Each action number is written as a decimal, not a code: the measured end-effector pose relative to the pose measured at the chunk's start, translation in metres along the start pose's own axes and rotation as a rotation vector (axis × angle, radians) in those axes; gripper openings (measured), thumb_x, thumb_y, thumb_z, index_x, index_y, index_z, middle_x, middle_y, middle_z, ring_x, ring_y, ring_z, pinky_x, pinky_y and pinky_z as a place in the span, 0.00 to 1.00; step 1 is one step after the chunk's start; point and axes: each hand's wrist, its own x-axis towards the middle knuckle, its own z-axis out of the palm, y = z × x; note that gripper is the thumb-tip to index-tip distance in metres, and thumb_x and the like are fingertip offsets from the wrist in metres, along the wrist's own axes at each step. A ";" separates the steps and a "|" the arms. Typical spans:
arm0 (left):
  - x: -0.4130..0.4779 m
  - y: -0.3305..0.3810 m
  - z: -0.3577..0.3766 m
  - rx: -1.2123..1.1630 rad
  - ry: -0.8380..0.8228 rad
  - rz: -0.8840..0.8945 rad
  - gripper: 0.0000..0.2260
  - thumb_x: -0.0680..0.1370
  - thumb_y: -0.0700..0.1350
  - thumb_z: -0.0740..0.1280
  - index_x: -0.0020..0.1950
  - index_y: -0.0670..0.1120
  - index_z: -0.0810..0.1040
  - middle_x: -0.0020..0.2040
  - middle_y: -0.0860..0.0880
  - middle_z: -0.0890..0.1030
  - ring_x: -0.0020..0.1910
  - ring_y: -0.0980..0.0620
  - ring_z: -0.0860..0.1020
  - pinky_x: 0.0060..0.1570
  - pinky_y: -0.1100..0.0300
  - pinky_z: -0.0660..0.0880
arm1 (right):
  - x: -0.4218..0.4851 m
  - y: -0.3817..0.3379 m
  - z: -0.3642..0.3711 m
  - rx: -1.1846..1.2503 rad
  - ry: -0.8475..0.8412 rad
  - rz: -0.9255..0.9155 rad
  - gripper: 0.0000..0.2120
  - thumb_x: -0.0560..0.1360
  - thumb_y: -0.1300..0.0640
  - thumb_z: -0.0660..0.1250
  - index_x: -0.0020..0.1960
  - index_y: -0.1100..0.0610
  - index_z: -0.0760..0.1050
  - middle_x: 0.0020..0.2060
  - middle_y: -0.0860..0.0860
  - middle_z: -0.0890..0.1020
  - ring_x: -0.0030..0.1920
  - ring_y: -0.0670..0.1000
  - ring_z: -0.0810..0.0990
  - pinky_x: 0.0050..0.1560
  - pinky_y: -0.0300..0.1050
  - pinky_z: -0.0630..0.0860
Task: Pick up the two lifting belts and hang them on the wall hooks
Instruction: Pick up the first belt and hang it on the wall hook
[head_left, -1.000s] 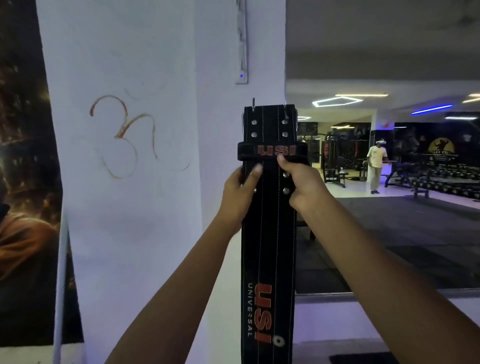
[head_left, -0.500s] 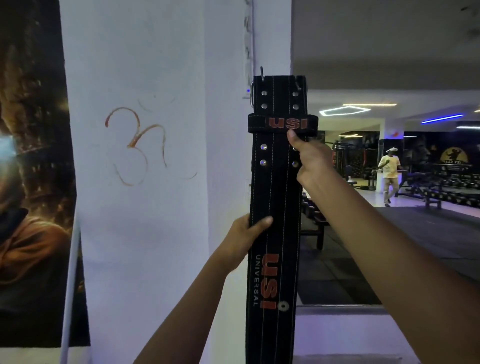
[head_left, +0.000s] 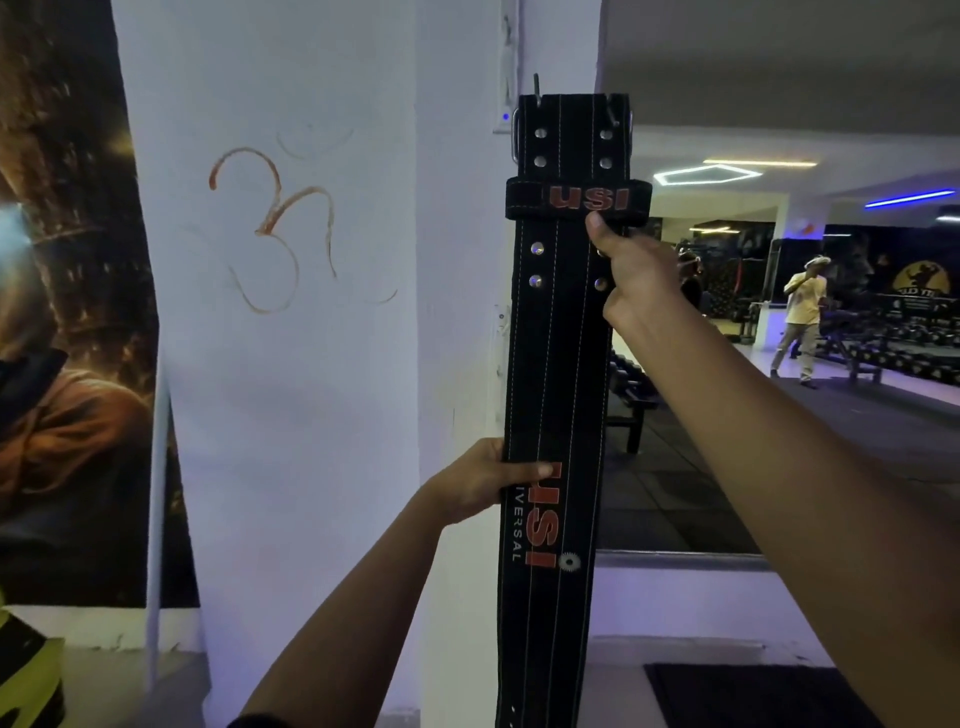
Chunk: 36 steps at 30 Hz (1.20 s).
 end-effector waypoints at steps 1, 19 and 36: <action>0.001 0.004 -0.001 0.020 0.000 0.002 0.12 0.77 0.40 0.66 0.59 0.39 0.77 0.52 0.43 0.82 0.53 0.43 0.81 0.55 0.53 0.79 | -0.001 0.000 -0.001 0.001 -0.003 -0.002 0.07 0.71 0.58 0.72 0.37 0.52 0.75 0.38 0.46 0.80 0.41 0.47 0.79 0.39 0.42 0.78; 0.011 0.067 0.001 -0.128 0.162 0.152 0.27 0.77 0.57 0.60 0.68 0.38 0.70 0.63 0.40 0.78 0.59 0.46 0.79 0.60 0.53 0.76 | -0.008 -0.010 -0.013 0.039 -0.001 0.008 0.05 0.70 0.59 0.73 0.39 0.55 0.77 0.37 0.48 0.79 0.39 0.48 0.77 0.59 0.59 0.77; 0.049 0.183 0.022 -0.240 0.457 0.590 0.08 0.79 0.44 0.63 0.57 0.45 0.73 0.46 0.48 0.81 0.45 0.49 0.81 0.39 0.60 0.79 | -0.055 0.105 -0.082 -0.327 -0.045 -0.166 0.14 0.76 0.51 0.64 0.46 0.63 0.77 0.42 0.64 0.81 0.38 0.53 0.80 0.40 0.36 0.72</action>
